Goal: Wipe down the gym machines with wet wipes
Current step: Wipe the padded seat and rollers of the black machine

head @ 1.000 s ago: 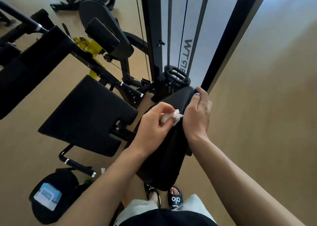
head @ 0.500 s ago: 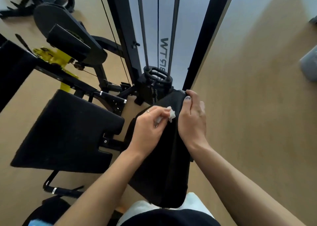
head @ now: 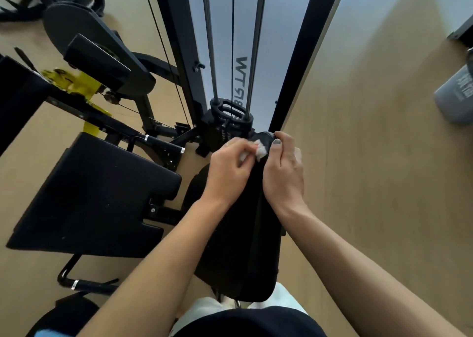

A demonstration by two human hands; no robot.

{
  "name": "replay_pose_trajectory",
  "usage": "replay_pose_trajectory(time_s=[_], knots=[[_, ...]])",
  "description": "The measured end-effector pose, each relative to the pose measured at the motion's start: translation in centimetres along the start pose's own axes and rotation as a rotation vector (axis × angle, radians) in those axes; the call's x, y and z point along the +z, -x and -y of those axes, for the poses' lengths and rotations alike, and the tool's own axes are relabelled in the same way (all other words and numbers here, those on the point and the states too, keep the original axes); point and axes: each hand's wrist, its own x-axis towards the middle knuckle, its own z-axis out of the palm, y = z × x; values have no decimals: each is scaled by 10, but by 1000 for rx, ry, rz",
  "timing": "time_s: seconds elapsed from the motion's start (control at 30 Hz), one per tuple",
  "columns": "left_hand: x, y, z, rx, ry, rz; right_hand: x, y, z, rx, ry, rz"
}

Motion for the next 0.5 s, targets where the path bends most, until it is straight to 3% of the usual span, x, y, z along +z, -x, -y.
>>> replay_pose_trajectory(time_s=[0.27, 0.37, 0.5], knots=[[-60, 156, 35, -378, 18, 150, 5, 1, -2, -52, 113, 28], [-50, 154, 17, -356, 6, 74, 5, 0, -4, -61, 141, 35], [-24, 89, 4, -244, -32, -2, 4, -2, -4, -58, 138, 48]])
